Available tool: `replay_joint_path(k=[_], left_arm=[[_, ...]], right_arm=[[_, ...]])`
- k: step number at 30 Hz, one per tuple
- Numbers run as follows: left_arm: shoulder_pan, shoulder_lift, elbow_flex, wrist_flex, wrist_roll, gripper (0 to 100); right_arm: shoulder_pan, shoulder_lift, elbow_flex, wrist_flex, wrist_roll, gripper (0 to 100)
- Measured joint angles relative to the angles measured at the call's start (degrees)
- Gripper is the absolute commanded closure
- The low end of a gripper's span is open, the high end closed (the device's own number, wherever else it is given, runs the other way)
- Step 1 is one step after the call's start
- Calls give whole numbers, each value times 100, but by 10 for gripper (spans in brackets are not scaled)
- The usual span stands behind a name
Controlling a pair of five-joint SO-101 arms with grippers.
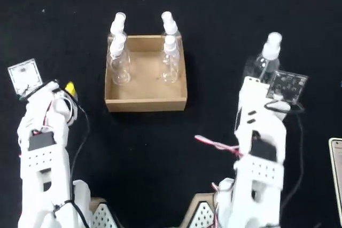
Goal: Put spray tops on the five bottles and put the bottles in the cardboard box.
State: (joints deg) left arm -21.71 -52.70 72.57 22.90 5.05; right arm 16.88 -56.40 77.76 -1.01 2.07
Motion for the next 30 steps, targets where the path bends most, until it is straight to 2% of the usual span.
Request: replay_joint_path(k=[11, 17, 22, 30], left_arm=[[-18, -18, 1160, -1433, 1196, 819], [-18, -18, 1336, -1776, 1521, 819], [-18, -18, 1336, -1785, 1547, 819], [-18, -18, 1336, -1785, 1547, 819]], right_arm=[[536, 3692, 0, -3824, 44, 988], [800, 5257, -62, -5644, 53, 988], [870, 6356, -510, -6356, 53, 988], [941, 7244, -844, -6549, 53, 963]])
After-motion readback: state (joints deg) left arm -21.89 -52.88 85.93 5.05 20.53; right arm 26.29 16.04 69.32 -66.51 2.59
